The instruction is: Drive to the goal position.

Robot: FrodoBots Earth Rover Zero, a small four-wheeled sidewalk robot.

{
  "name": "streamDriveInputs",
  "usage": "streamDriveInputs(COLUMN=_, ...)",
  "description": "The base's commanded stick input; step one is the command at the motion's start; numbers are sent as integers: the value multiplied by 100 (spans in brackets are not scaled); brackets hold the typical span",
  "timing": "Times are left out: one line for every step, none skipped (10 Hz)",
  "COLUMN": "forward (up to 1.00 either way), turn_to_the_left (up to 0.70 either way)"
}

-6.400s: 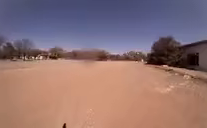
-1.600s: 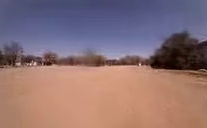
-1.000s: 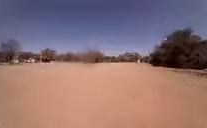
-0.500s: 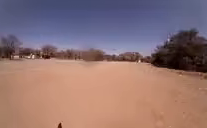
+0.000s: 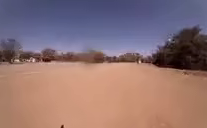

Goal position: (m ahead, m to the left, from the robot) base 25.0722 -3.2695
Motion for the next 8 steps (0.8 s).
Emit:
streamDriveInputs(forward=100, turn_to_the_left=0)
streamDriveInputs(forward=100, turn_to_the_left=0)
streamDriveInputs(forward=100, turn_to_the_left=0)
streamDriveInputs(forward=100, turn_to_the_left=0)
streamDriveInputs(forward=100, turn_to_the_left=0)
streamDriveInputs(forward=100, turn_to_the_left=0)
streamDriveInputs(forward=100, turn_to_the_left=0)
streamDriveInputs(forward=100, turn_to_the_left=-27)
